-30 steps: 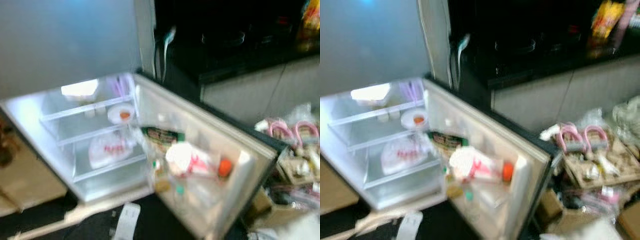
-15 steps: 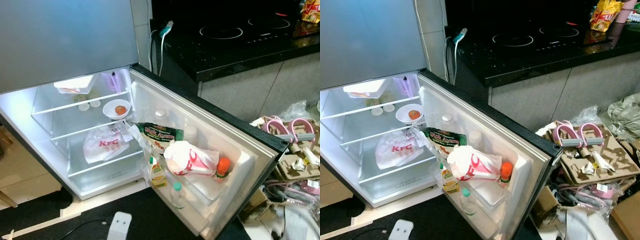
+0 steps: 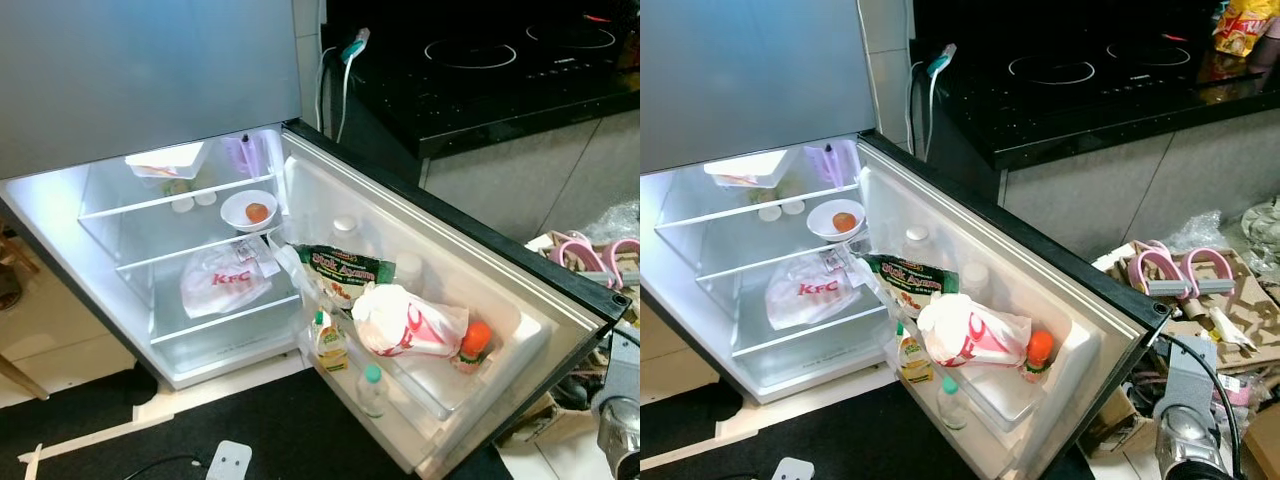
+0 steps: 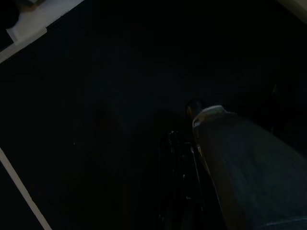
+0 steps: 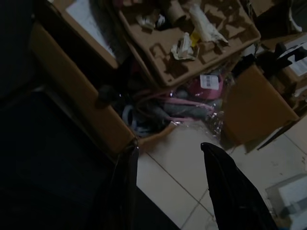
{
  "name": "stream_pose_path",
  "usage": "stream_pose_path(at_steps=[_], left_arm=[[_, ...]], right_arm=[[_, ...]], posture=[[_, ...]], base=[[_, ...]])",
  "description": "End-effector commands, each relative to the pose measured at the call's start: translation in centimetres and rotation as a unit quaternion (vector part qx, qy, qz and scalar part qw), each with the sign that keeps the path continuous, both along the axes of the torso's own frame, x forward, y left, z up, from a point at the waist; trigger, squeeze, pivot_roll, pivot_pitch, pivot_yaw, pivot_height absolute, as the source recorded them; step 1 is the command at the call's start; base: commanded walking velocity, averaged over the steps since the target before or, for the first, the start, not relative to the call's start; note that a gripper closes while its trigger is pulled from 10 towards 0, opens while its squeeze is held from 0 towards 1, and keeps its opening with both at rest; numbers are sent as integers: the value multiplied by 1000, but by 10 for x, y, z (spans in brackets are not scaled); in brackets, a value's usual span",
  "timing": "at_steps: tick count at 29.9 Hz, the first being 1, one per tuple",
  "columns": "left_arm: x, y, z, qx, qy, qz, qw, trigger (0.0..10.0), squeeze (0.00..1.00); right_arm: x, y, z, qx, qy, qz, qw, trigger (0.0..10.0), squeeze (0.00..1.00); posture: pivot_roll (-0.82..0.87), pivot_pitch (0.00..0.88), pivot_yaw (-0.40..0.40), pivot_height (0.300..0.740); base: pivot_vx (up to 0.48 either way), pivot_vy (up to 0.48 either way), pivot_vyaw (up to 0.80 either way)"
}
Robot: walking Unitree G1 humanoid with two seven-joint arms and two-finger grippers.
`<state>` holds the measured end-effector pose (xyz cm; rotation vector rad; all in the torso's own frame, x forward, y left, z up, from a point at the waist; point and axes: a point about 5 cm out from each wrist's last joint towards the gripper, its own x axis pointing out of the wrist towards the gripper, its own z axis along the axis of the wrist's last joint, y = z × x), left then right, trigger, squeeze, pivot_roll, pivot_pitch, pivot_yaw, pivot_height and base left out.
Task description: Restocking fridge
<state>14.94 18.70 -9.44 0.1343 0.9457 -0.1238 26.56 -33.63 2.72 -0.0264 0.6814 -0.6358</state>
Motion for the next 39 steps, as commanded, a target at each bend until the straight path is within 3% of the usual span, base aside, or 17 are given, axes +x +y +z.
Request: stream_pose_path(at_steps=[1, 6, 9, 11, 12, 14, 17, 18, 20, 22, 25, 26, 27, 28, 30, 33, 39], left_arm=[[-18, -5, -8, 1, 28, 4, 1000, 10000, 0], [-24, -9, -10, 1, 34, 8, 999, 10000, 0], [-28, -7, -13, 7, 56, 43, 997, 10000, 0], [-28, -7, -13, 7, 56, 43, 997, 10000, 0], [-27, -6, -12, 8, 60, 55, 997, 10000, 0], [-27, -6, -12, 8, 60, 55, 997, 10000, 0], [-23, -5, -12, 13, 64, 79, 995, 10000, 0], [-23, -5, -12, 13, 64, 79, 995, 10000, 0], [-22, -7, -12, 14, 65, 86, 994, 10000, 0], [-24, -2, -12, 15, 64, 93, 994, 10000, 0], [-26, 3, -12, 16, 62, 100, 993, 10000, 0], [-26, 5, -12, 15, 60, 117, 991, 10000, 0], [-26, 5, -12, 15, 60, 117, 991, 10000, 0], [-25, 8, -11, 11, 57, 151, 987, 10000, 0], [-25, 10, -11, 14, 54, 166, 984, 10000, 0], [-24, 9, -10, 16, 52, 159, 986, 10000, 0], [-18, 3, -9, 10, 45, 140, 989, 10000, 0]], right_arm=[[-1, 11, -9, 64, -13, -7, 998, 10000, 0], [4, 26, -14, 124, -33, 14, 992, 10000, 0], [10, 97, -36, 263, 7, 238, 935, 10000, 0], [10, 97, -36, 263, 7, 238, 935, 10000, 0], [9, 115, -39, 294, 18, 294, 909, 10000, 0], [9, 115, -39, 294, 18, 294, 909, 10000, 0], [14, 153, -32, 354, 10, 404, 843, 10000, 0], [14, 153, -32, 354, 10, 404, 843, 10000, 0], [17, 168, -24, 385, -7, 445, 808, 10000, 0], [20, 172, -18, 402, -28, 455, 794, 10000, 0], [22, 168, -18, 393, -37, 442, 806, 10000, 0], [21, 152, -27, 348, -27, 383, 855, 10000, 0], [21, 152, -27, 348, -27, 383, 855, 10000, 0], [10, 120, -40, 279, -4, 268, 922, 10000, 0], [-13, 91, -55, 233, 20, 175, 956, 10000, 0], [-43, 69, -70, 181, 64, 125, 973, 10000, 0], [-86, 72, -95, 165, 144, 153, 964, 10000, 0]], posture=[[-91, 88, 47, 740], [-93, 87, 49, 740], [-93, 82, 50, 740], [-93, 82, 50, 740], [-93, 82, 50, 740], [-93, 82, 50, 740], [-92, 76, 54, 740], [-92, 76, 54, 740], [-92, 76, 54, 740], [-93, 73, 56, 740], [-93, 72, 56, 740], [-93, 72, 55, 740], [-93, 72, 55, 740], [-89, 73, 51, 740], [-85, 76, 45, 740], [-84, 75, 43, 740], [-77, 78, 40, 740]], base=[[0, 0, 0], [0, 0, 0], [0, 0, 0], [0, 0, 0], [0, 0, 0], [0, 0, 0], [0, 0, 0], [0, 0, 0], [0, 0, 0], [0, 0, 0], [0, 0, 0], [0, 0, 0], [0, 0, 0], [0, 0, 0], [0, 0, 0], [0, 0, 0], [0, 0, 0]])
